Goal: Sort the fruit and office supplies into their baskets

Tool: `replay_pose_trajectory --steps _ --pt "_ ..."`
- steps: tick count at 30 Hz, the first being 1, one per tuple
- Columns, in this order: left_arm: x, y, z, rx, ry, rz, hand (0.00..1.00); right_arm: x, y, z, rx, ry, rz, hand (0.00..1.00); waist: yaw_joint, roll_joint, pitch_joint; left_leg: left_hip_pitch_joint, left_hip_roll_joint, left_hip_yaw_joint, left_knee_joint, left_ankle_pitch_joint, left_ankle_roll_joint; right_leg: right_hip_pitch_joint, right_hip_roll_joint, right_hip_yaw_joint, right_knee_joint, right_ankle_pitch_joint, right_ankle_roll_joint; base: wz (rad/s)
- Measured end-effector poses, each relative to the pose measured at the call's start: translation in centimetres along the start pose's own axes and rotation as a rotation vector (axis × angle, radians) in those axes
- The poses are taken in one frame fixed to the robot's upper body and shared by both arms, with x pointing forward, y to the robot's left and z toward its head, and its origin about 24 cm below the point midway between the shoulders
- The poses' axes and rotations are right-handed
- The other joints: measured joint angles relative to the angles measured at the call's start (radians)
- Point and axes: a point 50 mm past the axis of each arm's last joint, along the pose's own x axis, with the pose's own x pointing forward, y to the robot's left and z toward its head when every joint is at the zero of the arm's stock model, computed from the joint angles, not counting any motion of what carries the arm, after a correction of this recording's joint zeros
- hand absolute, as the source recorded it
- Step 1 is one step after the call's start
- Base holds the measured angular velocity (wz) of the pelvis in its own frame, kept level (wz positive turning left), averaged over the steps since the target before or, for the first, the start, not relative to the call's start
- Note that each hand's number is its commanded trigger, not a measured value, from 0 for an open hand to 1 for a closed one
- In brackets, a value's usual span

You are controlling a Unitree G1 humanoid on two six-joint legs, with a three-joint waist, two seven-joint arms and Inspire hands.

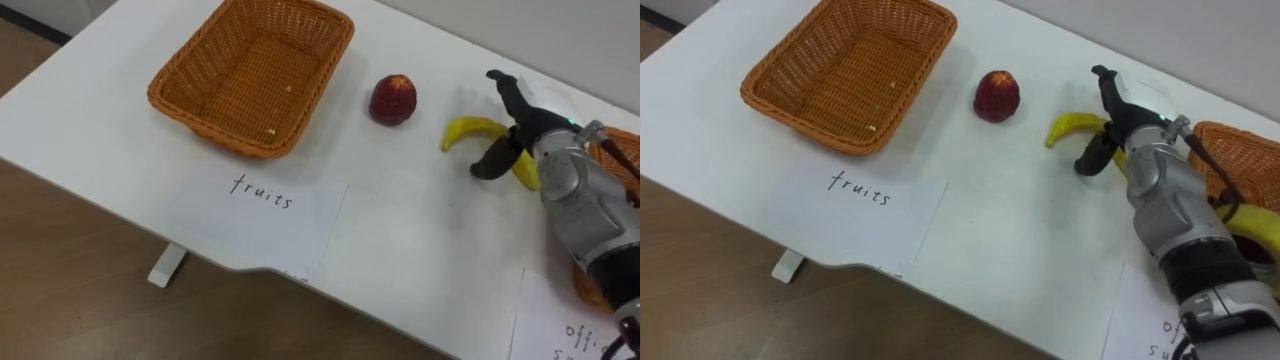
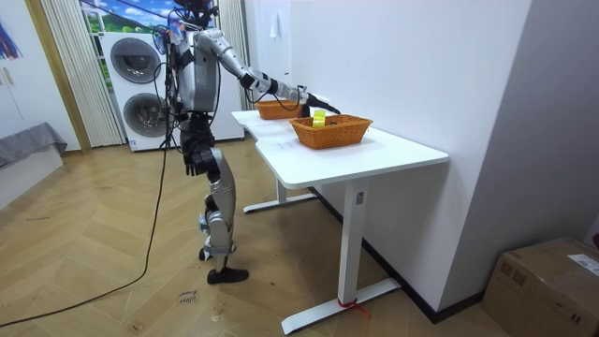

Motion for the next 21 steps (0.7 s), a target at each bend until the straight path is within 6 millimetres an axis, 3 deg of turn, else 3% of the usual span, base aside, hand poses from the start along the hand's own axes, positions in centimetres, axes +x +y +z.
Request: replay_pose_trajectory --steps 4,6,7,8,17,21 --pt "0.0 -0.1 0.0 0.014 0.0 -0.005 0.0 0.0 0.0 -0.1 0.001 0.006 0.003 0.03 0.0 0.013 -0.006 0.005 0.0 0.0 -0.006 0.004 -0.002 0.001 0.0 0.0 0.0 0.0 -0.001 0.0" --pt "0.0 -0.2 0.0 0.015 0.002 -0.009 0.0 0.0 0.1 -0.1 0.0 0.007 0.008 0.71 0.0 0.013 -0.006 0.01 0.0 0.0 -0.008 0.006 -0.004 0.001 0.001 0.0 0.0 0.001 -0.002 0.0" --pt "0.0 -0.2 0.0 0.014 0.004 -0.011 0.0 0.0 0.1 -0.2 0.0 0.009 0.016 0.82 0.0 0.012 -0.0062 0.01 0.001 -0.001 -0.008 0.007 -0.005 0.001 0.001 0.0 0.0 0.001 -0.002 0.0" --pt "0.0 -0.2 0.0 0.014 0.005 -0.012 0.0 0.0 0.2 -0.2 0.001 0.01 0.02 1.0 0.0 0.012 -0.0063 0.01 0.001 -0.001 -0.009 0.007 -0.005 0.001 0.001 0.0 0.0 0.002 -0.003 0.0" --pt "0.1 -0.2 0.2 0.014 0.011 -0.05 0.0 0.3 1.5 -0.4 -0.007 0.032 0.168 1.0 0.007 -0.003 -0.006 0.013 0.001 -0.001 -0.007 0.012 -0.008 0.003 0.002 0.0 0.002 0.008 -0.012 0.0" --pt "0.2 -0.1 0.8 0.018 -0.001 -0.053 0.0 0.2 1.9 -1.2 -0.017 0.066 0.196 1.0 0.028 -0.01 -0.0034 0.01 0.002 -0.001 -0.002 0.013 -0.009 0.002 0.002 -0.002 0.002 0.01 -0.015 0.0"
